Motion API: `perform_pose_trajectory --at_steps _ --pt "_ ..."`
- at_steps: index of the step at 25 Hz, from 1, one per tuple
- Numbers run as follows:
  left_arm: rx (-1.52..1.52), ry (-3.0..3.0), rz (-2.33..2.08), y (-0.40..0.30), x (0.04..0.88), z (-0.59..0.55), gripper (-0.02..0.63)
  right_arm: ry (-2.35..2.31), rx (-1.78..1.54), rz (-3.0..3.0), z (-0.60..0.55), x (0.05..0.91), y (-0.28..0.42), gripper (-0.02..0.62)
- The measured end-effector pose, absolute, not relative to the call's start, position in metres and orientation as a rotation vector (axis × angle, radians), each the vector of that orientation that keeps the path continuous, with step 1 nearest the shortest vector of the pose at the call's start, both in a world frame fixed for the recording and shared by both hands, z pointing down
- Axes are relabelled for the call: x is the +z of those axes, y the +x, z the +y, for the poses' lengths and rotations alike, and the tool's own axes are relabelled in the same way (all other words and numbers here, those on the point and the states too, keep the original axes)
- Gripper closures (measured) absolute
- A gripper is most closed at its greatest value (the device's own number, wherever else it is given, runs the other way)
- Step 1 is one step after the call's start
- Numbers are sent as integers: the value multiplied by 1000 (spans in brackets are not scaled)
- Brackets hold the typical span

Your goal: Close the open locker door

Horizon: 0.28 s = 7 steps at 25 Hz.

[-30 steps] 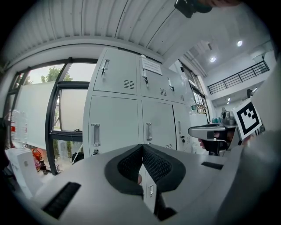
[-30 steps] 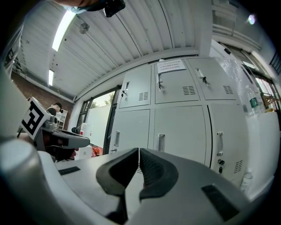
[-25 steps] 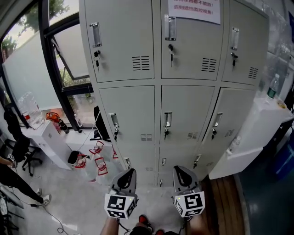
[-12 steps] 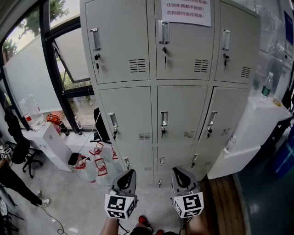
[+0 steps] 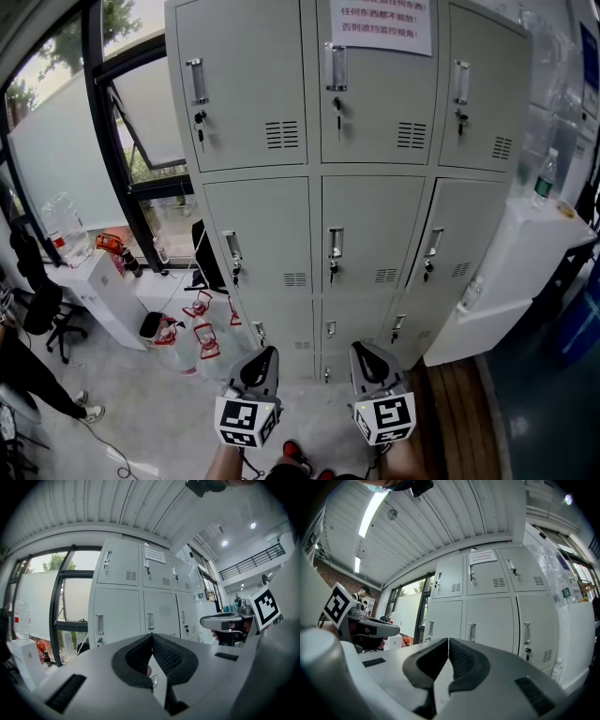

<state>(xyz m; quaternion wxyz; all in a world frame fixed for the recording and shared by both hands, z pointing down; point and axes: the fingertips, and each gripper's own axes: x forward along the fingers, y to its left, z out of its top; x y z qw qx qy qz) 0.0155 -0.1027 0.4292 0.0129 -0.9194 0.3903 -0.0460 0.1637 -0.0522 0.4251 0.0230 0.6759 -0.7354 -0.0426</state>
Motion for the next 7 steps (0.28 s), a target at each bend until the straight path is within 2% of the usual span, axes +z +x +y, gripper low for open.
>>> perform_pose_trajectory --at_steps 7 --pt "-141 -2866 1211 18 428 -101 584 2086 -131 -2281 -51 426 162 574"
